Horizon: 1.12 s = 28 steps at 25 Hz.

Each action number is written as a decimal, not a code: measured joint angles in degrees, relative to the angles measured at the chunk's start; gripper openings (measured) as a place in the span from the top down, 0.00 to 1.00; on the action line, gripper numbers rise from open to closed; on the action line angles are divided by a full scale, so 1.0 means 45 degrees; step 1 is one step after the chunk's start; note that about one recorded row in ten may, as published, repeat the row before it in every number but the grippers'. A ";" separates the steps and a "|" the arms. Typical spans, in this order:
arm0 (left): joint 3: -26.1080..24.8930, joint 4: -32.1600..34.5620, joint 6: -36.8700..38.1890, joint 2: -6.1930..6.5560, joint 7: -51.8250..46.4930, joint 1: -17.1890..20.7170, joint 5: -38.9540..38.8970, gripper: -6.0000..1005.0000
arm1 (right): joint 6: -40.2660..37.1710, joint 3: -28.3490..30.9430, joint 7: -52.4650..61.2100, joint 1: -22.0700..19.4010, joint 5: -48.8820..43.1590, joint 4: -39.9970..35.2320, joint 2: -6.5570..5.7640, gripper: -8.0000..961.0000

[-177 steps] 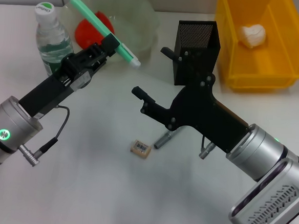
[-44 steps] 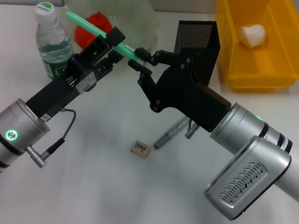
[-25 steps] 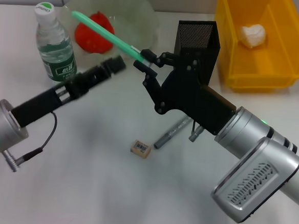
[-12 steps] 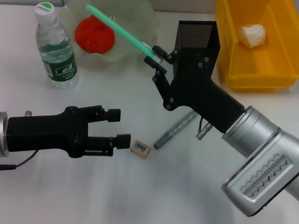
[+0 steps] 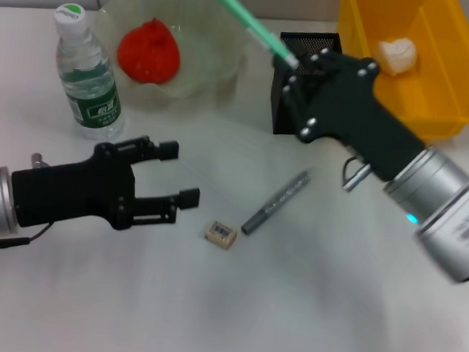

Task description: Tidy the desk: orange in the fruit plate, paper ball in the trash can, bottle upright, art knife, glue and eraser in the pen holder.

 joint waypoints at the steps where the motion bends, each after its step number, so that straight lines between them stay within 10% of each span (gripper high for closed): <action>1: -0.0206 -0.0233 0.0004 -0.0013 0.0362 0.0010 -0.0130 0.16 | -0.0152 0.0040 0.0828 -0.0020 0.0000 -0.0252 -0.0002 0.82; 9: -0.1474 -0.2546 -0.0041 -0.0005 0.3440 -0.0085 -0.1602 0.16 | -0.1367 -0.0252 0.8896 -0.0055 -0.0066 -0.3865 -0.0030 0.81; 15: -0.1577 -0.3070 -0.0300 -0.0025 0.3890 -0.0180 -0.1726 0.16 | -0.1568 -0.3320 1.7105 -0.0241 -0.0103 -0.9145 -0.0151 0.81; 23: -0.1552 -0.3595 -0.0359 -0.0043 0.4254 -0.0214 -0.1718 0.16 | -0.1750 -0.7050 2.6701 0.0268 -0.2478 -1.5164 -0.1633 0.80; 28: -0.1557 -0.3631 -0.0376 -0.0050 0.4275 -0.0216 -0.1708 0.16 | -0.2600 -0.7160 2.9283 0.1934 -0.5445 -1.6542 -0.1974 0.80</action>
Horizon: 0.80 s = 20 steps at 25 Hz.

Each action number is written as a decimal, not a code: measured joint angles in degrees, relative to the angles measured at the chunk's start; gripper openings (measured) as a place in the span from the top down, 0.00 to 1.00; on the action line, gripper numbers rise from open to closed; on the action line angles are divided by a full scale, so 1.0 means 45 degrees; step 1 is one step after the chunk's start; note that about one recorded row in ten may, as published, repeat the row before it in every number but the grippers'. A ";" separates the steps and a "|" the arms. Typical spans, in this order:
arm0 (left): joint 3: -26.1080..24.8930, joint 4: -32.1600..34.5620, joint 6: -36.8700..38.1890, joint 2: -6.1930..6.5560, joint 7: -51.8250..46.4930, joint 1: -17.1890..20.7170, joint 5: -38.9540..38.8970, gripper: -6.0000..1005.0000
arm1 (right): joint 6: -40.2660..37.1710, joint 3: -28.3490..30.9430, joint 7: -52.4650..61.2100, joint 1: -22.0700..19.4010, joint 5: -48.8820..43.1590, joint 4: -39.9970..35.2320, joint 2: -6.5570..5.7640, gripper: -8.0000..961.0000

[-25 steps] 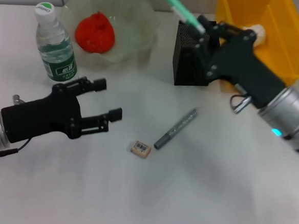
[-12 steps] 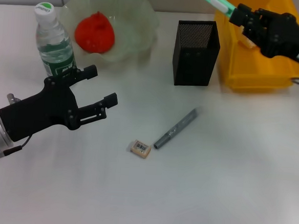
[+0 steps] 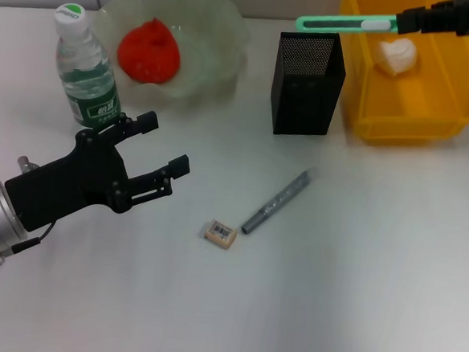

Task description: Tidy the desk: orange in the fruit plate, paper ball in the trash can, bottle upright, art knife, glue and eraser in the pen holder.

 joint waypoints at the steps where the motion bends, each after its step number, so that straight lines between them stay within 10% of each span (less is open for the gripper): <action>1: -0.0006 -0.0007 0.0000 0.0002 0.0001 0.0000 0.0000 0.16 | -0.0186 -0.0003 0.0320 0.0331 -0.0521 -0.0167 -0.0032 0.80; 10: -0.0093 -0.0298 -0.0148 0.0010 0.0130 0.0001 -0.0005 0.16 | -0.0948 -0.0929 0.1741 0.2879 -0.4082 -0.0742 -0.0108 0.80; 20: -0.0096 -0.0390 -0.0268 0.0002 0.0144 -0.0001 -0.0075 0.16 | 0.0125 -0.2526 0.2411 0.3488 -0.5498 -0.0307 0.0161 0.79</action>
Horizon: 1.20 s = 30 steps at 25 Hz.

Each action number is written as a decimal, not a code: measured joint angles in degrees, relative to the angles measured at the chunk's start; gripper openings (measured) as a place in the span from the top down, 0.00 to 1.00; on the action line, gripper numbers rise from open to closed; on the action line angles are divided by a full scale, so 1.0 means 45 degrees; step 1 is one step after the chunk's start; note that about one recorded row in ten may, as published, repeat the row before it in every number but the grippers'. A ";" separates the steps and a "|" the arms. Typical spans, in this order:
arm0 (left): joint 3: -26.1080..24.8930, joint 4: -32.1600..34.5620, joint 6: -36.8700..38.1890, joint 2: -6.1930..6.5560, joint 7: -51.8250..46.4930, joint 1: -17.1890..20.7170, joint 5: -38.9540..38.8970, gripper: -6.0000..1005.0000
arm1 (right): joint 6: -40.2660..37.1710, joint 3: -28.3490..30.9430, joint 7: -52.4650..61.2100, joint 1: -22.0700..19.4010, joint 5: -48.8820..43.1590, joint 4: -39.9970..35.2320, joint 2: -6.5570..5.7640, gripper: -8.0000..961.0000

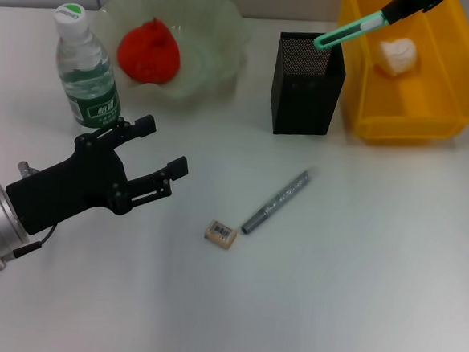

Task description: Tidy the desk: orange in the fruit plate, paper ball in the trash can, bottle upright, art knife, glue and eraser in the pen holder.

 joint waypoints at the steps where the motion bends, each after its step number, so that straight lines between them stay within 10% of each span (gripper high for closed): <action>1: 0.0000 0.0000 0.0000 0.0000 0.0000 0.0000 0.0000 0.16 | 0.0151 -0.0136 0.0025 0.0005 -0.0036 0.0065 0.0032 0.79; 30: 0.0065 -0.0243 -0.0063 -0.0011 0.0020 -0.0058 -0.0078 0.16 | 0.3068 -0.1602 0.0668 0.0564 -0.1420 0.2091 0.1171 0.78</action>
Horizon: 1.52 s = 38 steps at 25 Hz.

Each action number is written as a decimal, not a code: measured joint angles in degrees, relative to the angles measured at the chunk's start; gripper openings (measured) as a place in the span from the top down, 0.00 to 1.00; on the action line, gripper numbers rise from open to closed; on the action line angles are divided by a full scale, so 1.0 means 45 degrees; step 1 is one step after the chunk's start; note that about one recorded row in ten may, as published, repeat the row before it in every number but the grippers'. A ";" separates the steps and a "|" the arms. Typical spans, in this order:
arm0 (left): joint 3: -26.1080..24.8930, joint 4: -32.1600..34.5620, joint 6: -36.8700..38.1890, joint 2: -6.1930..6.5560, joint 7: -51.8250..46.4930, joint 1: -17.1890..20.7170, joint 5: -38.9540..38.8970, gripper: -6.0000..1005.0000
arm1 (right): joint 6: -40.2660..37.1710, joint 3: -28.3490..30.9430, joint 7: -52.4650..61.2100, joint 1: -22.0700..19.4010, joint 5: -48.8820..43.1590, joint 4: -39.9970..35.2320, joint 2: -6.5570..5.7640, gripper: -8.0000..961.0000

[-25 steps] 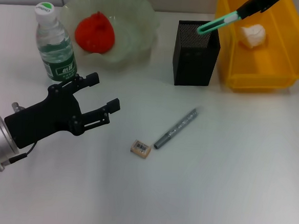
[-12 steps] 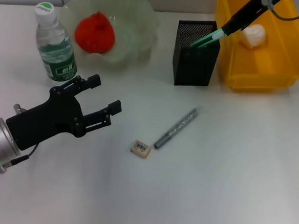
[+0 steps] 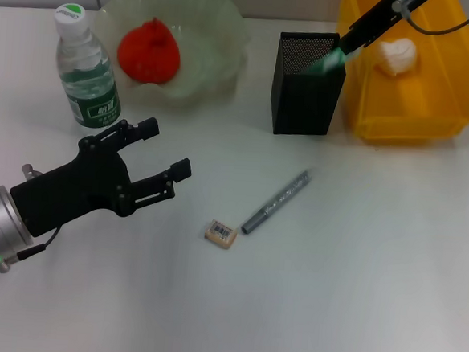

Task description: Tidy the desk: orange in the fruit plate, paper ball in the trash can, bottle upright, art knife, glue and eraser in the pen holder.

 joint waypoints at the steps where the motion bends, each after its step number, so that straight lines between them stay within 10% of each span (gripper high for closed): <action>1: 0.0011 -0.0004 0.0000 0.0000 0.0000 0.0001 0.0000 0.16 | 0.0000 0.0000 0.0000 0.0000 0.0000 0.0000 0.0000 0.78; 15: 0.0046 -0.0012 0.0107 0.0024 -0.0016 0.0018 0.0042 0.16 | 0.0604 0.0120 -0.0415 -0.0999 0.2026 -0.0879 0.0219 0.30; 25: 0.0060 -0.0012 0.0164 0.0070 -0.0104 0.0112 0.0085 0.16 | 0.0099 0.1184 -0.3365 -0.3560 0.8194 -0.1892 -0.0115 0.30; 30: 0.0073 -0.0012 0.0185 0.0081 -0.0117 0.0124 0.0085 0.16 | -0.1062 0.1442 -0.5810 -0.4808 1.1333 -0.0181 -0.0651 0.30; 38: 0.0113 0.0095 0.0381 0.0130 -0.0323 0.0114 0.0101 0.16 | -0.1904 0.1621 -0.9925 -0.5838 1.2509 0.2323 -0.0556 0.30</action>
